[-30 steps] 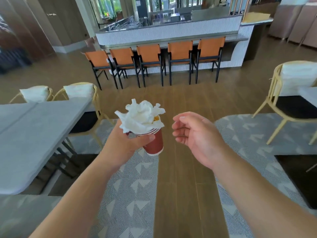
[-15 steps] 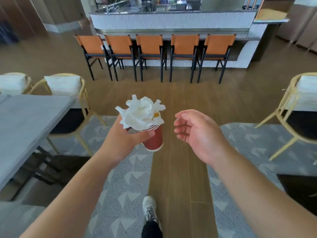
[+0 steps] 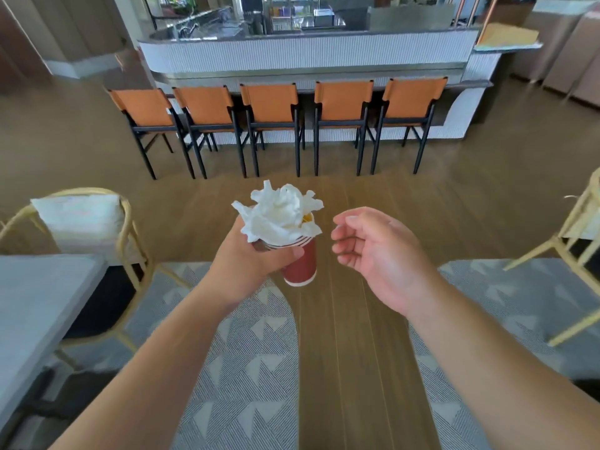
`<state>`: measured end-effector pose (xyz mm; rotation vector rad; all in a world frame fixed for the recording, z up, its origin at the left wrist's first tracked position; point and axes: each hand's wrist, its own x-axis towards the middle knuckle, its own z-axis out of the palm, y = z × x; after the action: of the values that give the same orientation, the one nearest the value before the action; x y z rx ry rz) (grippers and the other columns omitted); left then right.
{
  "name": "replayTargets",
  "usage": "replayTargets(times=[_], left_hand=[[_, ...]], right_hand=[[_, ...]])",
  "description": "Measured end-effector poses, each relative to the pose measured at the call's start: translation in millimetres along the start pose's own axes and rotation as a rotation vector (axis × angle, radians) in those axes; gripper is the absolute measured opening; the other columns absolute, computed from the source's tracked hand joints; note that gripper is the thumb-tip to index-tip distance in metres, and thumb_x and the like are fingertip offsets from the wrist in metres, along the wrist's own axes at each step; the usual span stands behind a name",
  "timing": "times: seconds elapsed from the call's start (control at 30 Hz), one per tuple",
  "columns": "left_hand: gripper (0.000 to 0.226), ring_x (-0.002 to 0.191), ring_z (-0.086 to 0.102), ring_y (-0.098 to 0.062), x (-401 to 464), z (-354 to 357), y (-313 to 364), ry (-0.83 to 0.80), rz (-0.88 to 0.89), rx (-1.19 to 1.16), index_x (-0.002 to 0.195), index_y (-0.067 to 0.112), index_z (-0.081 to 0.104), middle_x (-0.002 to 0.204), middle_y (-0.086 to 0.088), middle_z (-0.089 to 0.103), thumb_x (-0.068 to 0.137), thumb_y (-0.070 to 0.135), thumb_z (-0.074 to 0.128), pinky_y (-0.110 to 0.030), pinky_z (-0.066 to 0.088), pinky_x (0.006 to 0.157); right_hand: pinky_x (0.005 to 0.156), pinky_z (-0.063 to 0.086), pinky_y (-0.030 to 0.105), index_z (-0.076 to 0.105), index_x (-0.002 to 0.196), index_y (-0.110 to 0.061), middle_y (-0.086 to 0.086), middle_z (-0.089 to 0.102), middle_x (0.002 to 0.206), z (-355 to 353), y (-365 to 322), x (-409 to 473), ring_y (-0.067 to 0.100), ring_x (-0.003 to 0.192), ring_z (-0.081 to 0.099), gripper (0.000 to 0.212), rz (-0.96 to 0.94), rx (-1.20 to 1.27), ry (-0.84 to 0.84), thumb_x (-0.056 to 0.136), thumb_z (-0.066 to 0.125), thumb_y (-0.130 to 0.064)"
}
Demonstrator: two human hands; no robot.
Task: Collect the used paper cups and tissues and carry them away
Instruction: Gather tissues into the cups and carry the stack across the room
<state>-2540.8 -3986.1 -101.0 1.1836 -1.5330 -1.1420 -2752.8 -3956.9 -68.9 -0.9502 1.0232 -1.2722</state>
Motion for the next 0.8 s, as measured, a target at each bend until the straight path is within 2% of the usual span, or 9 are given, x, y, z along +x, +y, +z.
replayTargets(times=[0.2,0.3,0.43,0.6,0.73,0.8], left_hand=[[0.085,0.119,0.068,-0.029,80.1,-28.9,-13.5,0.018,-0.035,-0.004,0.137,0.021,0.056,0.126,-0.004,0.072,0.062,0.034,0.093,-0.060,0.053,0.100],[0.084,0.118,0.069,-0.030,120.3,-42.6,-25.6,0.046,-0.052,-0.006,0.137,0.021,0.056,0.126,-0.005,0.072,0.062,0.032,0.093,-0.061,0.054,0.098],[0.082,0.119,0.069,-0.027,180.9,-62.1,-40.9,0.093,-0.068,-0.002,0.136,0.024,0.057,0.126,-0.002,0.072,0.063,0.033,0.093,-0.059,0.055,0.099],[0.074,0.115,0.070,-0.017,269.5,-84.6,-53.8,0.179,-0.059,0.055,0.132,0.025,0.059,0.122,0.004,0.074,0.065,0.035,0.090,-0.050,0.056,0.101],[0.067,0.115,0.069,-0.011,346.3,-93.8,-53.1,0.230,-0.080,0.092,0.124,0.040,0.061,0.121,0.009,0.074,0.064,0.036,0.091,-0.048,0.054,0.103],[0.064,0.116,0.069,-0.016,382.5,-99.2,-46.3,0.236,-0.066,0.109,0.124,0.039,0.063,0.121,0.006,0.074,0.066,0.036,0.090,-0.053,0.053,0.104]], right_hand=[[0.065,0.051,0.030,0.069,0.091,-0.009,0.002,0.067,0.074,13.1,-5.6,88.9,0.015,0.067,0.062,0.021,0.007,0.021,0.024,0.095,0.048,-0.009],[0.063,0.050,0.029,0.068,0.092,-0.008,0.003,0.066,0.073,19.4,-2.6,137.2,0.015,0.066,0.061,0.021,0.016,0.036,-0.003,0.095,0.048,-0.009],[0.063,0.049,0.029,0.068,0.091,-0.008,0.004,0.065,0.073,25.6,5.4,217.5,0.016,0.066,0.061,0.021,0.053,0.071,-0.041,0.095,0.047,-0.008],[0.061,0.050,0.028,0.068,0.090,-0.009,0.003,0.066,0.073,33.0,12.2,334.5,0.016,0.066,0.061,0.021,0.102,0.099,-0.141,0.094,0.048,-0.010],[0.061,0.050,0.028,0.070,0.088,-0.011,0.003,0.067,0.074,36.0,2.3,423.1,0.016,0.067,0.062,0.022,0.134,0.096,-0.222,0.093,0.048,-0.011],[0.061,0.051,0.028,0.071,0.089,-0.011,0.004,0.067,0.075,37.1,-4.7,463.7,0.016,0.067,0.062,0.022,0.136,0.105,-0.258,0.092,0.049,-0.012]])
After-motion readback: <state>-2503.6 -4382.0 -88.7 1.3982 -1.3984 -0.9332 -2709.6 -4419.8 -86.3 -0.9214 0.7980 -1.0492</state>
